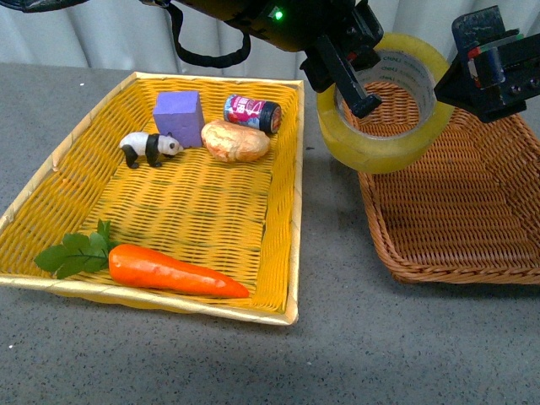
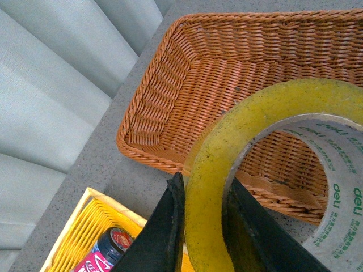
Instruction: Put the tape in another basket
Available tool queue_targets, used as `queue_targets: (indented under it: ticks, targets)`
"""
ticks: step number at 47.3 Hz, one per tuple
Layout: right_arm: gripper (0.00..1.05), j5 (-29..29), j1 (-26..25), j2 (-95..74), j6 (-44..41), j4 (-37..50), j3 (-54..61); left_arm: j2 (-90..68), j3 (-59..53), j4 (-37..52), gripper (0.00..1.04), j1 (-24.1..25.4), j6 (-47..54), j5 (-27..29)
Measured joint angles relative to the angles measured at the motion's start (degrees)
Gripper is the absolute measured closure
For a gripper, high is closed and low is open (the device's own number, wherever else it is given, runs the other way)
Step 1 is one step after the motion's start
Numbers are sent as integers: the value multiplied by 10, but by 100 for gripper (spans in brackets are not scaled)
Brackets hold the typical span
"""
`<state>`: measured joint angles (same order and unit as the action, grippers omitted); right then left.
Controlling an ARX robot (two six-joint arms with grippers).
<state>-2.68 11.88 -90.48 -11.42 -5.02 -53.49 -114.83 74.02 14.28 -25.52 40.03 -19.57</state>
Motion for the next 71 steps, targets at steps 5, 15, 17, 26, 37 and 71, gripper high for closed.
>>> queue_targets:
  ticks: [5,15,17,26,37,71]
  targets:
    - [9,-2,1,-19,24,-3,-15,0,0,0,89,0,0,0]
    - [9,-17,1,-48,69,-3,-30,0,0,0,89,-1,0,-1]
    - [9,-20,1,-51,74,-3,-30,0,0,0,89,-1,0,-1]
    - [21,-26,0,-61,105,-4,-30,0,0,0,89,-1,0,0]
    - [54,-43,0,-62,145,-15,-30,0,0,0,89,-2,0,0]
    - [90,-3,-73,-89,177,-11,-15,3,43,63,12,83,-346,172]
